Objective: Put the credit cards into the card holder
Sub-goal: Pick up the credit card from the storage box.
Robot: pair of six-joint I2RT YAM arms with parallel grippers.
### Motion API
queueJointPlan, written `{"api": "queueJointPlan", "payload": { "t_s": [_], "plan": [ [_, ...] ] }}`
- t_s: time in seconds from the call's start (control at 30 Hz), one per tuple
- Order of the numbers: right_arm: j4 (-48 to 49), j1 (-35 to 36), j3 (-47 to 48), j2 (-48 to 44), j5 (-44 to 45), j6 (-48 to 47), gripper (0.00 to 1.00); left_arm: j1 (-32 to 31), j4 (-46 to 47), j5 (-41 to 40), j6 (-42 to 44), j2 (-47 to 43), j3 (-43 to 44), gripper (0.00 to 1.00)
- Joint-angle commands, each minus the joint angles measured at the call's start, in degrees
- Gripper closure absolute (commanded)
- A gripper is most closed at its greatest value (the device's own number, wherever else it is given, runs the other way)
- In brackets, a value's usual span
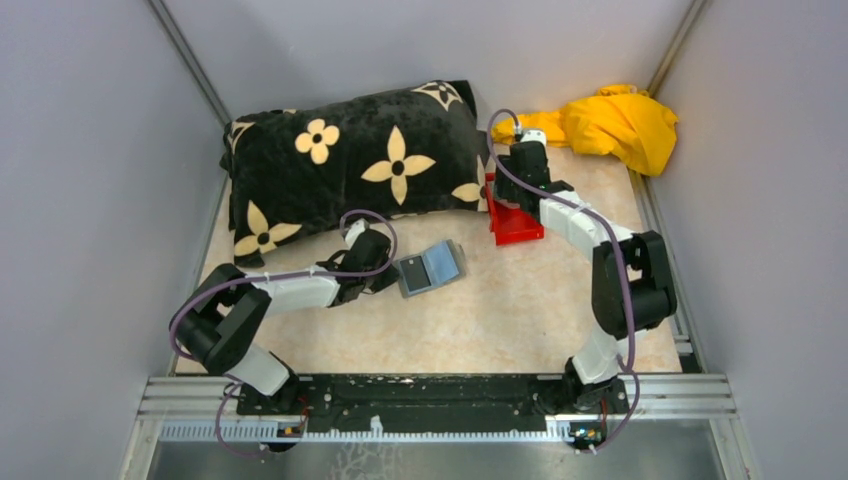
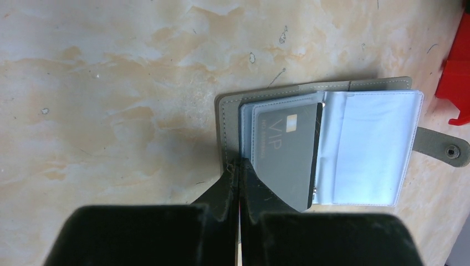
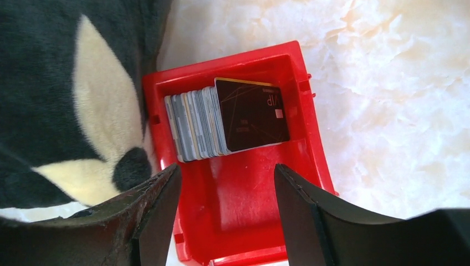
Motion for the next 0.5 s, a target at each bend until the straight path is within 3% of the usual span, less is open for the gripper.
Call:
{"api": "queueJointPlan", "payload": {
  "t_s": [0.0,0.47],
  "plan": [
    [2.28,-2.38,3.14,3.16,-6.44,1.58,0.37,0.83,-14.16,-1.98,3.97,7.18,-3.79,1.0],
    [3.93,-6.22,7.02,10.25,-10.63,2.35,0.37,1.01,-14.49,-2.12,4.36,7.5,-3.47,1.0]
  ]
}}
